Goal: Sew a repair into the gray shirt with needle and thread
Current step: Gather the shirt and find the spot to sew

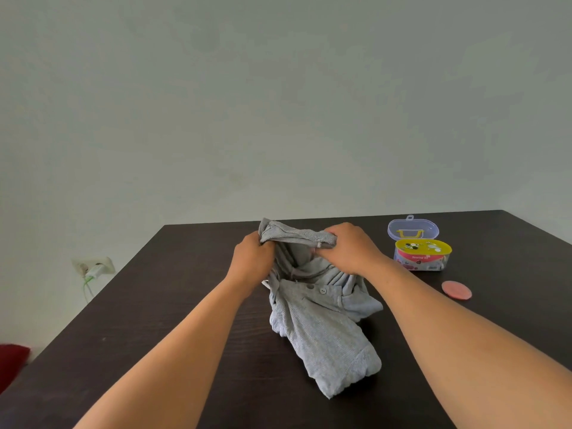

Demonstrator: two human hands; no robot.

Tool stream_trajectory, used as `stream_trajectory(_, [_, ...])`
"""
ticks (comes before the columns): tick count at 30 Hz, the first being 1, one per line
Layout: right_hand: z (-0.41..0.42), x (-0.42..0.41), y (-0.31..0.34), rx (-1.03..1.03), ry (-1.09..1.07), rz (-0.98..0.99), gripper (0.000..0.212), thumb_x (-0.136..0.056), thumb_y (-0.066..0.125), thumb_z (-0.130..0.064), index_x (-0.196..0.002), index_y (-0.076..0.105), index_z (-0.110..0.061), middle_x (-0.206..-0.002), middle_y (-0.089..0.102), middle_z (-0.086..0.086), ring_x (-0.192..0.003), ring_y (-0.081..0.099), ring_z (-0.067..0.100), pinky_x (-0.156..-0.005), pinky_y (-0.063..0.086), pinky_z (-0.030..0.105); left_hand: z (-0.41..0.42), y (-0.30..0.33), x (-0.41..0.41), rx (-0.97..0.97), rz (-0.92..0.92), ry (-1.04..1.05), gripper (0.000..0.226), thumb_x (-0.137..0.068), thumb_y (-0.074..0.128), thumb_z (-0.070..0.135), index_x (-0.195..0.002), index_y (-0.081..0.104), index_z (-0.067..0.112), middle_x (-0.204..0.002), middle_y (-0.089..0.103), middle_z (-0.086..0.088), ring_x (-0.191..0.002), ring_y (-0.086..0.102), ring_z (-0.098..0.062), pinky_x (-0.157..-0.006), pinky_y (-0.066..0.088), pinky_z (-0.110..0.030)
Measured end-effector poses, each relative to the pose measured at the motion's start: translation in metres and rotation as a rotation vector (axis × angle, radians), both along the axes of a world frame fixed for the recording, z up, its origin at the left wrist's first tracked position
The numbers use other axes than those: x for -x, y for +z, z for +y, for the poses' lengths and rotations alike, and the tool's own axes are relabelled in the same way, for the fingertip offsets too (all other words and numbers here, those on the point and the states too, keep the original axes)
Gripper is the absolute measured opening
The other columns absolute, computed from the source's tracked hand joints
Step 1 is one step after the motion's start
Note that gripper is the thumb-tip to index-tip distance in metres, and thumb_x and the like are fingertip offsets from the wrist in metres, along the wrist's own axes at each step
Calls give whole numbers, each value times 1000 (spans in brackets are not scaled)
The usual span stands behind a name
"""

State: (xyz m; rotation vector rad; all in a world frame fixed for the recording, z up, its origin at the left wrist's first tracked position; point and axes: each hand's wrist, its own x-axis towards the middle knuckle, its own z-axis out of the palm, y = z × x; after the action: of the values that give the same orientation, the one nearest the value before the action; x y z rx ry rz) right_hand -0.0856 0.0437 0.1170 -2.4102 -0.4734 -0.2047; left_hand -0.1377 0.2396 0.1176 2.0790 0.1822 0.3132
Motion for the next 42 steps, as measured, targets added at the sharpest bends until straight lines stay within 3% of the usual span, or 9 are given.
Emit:
stream_trajectory(2, [3, 2, 1, -21, -18, 40, 21, -91, 61, -28, -86, 69, -10, -72, 66, 4, -64, 57, 19, -58, 41, 31, -1, -1, 0, 42, 18, 2, 25, -96, 39, 15, -93, 61, 4, -85, 64, -4, -69, 52, -15, -58, 41, -29])
stream_trajectory(5, [5, 7, 4, -224, -35, 116, 19, -94, 50, -17, -85, 64, -9, -71, 59, -1, -65, 50, 18, -59, 37, 30, 0, -2, -1, 85, 52, -6, 29, -93, 43, 23, -96, 63, 3, -88, 68, -7, -73, 56, -18, -61, 45, -30])
stream_trajectory(8, [7, 13, 6, -508, 78, 211, 11, -88, 69, -14, -88, 71, -25, -83, 72, -11, -79, 67, 7, -71, 48, 17, 5, -5, -6, 161, 96, -56, 39, -79, 44, 35, -91, 60, 3, -81, 66, -8, -75, 59, -23, -69, 53, -38])
stream_trajectory(10, [6, 15, 5, -594, 147, 272, 24, -77, 84, -13, -96, 74, -25, -96, 77, -9, -93, 72, 4, -82, 53, 18, 10, -8, -9, 204, 118, -89, 40, -77, 46, 37, -93, 64, 4, -86, 73, -6, -81, 68, -26, -81, 60, -47])
stream_trajectory(16, [0, 12, 3, -495, 92, 227, 36, -78, 81, -5, -103, 68, -28, -103, 74, -10, -98, 68, 5, -89, 51, 24, 4, -2, -1, 288, 151, -137, 23, -99, 53, 21, -103, 71, 7, -103, 78, -11, -99, 74, -28, -91, 60, -48])
stream_trajectory(21, [-1, 11, 0, -468, 45, 225, 30, -88, 70, -12, -113, 61, -27, -109, 68, -7, -103, 63, 10, -89, 49, 28, 4, -5, 4, 281, 178, -143, 34, -92, 59, 35, -106, 70, 7, -110, 76, -14, -107, 71, -30, -97, 56, -54])
stream_trajectory(27, [2, 11, 0, -454, -41, 253, 26, -89, 57, -19, -115, 54, -19, -116, 63, 11, -110, 60, 33, -96, 50, 52, 2, -3, 6, 283, 189, -152, 31, -95, 57, 36, -106, 72, 11, -104, 78, -5, -102, 73, -22, -99, 56, -47])
stream_trajectory(36, [1, 20, 8, -494, -117, 148, 18, -93, 45, -13, -110, 52, -14, -103, 61, 5, -88, 57, 20, -74, 46, 37, 6, -5, 8, 291, 312, -177, 41, -91, 61, 51, -109, 74, 17, -101, 80, 1, -99, 73, -20, -85, 56, -36])
stream_trajectory(42, [-2, 23, 8, -487, -167, 123, 18, -92, 44, -10, -107, 54, -14, -98, 60, 2, -81, 55, 16, -65, 43, 31, 6, -5, 11, 536, 361, -193, 37, -91, 70, 44, -111, 74, 13, -102, 80, -5, -103, 74, -24, -102, 54, -44])
